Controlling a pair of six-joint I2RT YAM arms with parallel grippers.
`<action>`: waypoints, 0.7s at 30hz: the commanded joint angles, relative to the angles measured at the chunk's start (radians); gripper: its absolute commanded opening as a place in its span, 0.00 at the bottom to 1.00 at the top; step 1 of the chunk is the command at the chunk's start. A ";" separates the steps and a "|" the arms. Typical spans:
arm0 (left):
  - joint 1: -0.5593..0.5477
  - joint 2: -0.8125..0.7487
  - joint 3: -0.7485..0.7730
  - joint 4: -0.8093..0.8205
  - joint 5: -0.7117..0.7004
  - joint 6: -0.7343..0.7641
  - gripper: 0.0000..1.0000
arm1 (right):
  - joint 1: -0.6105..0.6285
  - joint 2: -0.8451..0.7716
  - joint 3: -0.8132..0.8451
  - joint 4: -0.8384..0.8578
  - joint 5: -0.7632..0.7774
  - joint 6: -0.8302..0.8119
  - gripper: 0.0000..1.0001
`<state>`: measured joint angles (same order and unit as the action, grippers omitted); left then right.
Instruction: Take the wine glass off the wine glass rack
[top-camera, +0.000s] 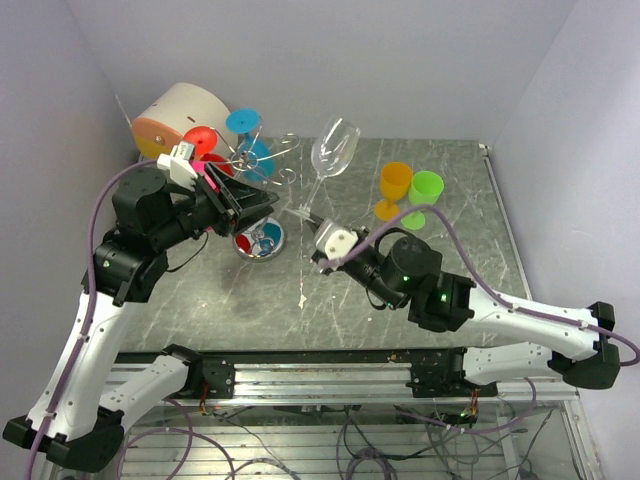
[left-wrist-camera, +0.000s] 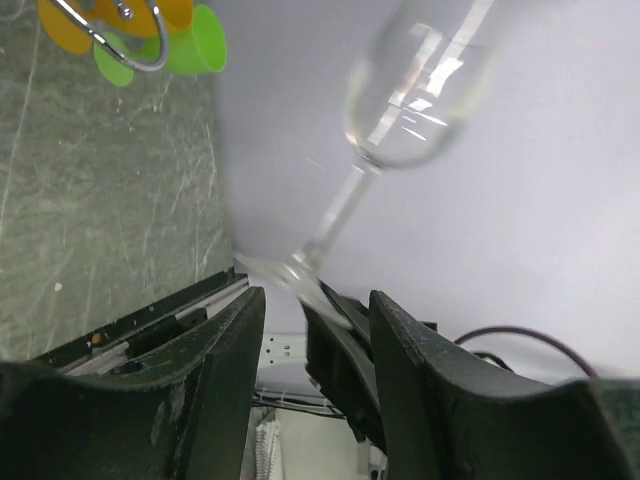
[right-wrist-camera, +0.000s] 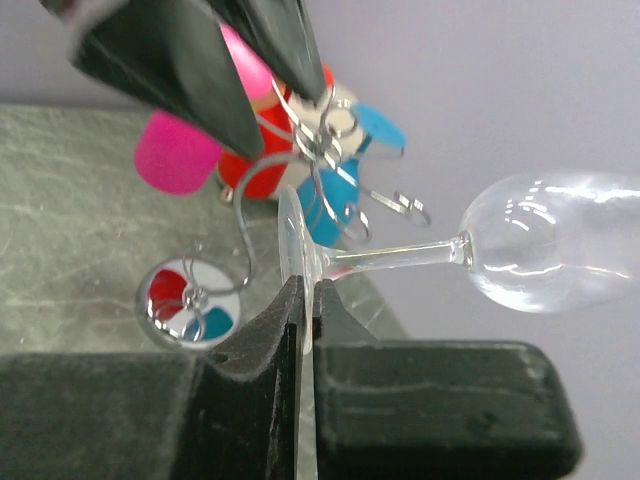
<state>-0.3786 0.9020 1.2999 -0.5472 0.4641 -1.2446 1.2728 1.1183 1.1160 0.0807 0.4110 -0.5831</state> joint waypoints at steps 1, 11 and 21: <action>-0.001 0.000 -0.020 0.058 0.083 -0.071 0.56 | 0.086 -0.009 -0.018 0.240 0.051 -0.231 0.00; 0.000 -0.034 -0.040 0.049 0.092 -0.097 0.56 | 0.199 0.094 -0.031 0.386 0.147 -0.399 0.00; 0.000 -0.081 -0.047 -0.031 0.082 -0.067 0.56 | 0.213 0.077 -0.069 0.468 0.193 -0.445 0.00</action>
<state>-0.3717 0.8429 1.2297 -0.5278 0.4847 -1.3273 1.4879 1.2201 1.0554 0.4541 0.5659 -0.9825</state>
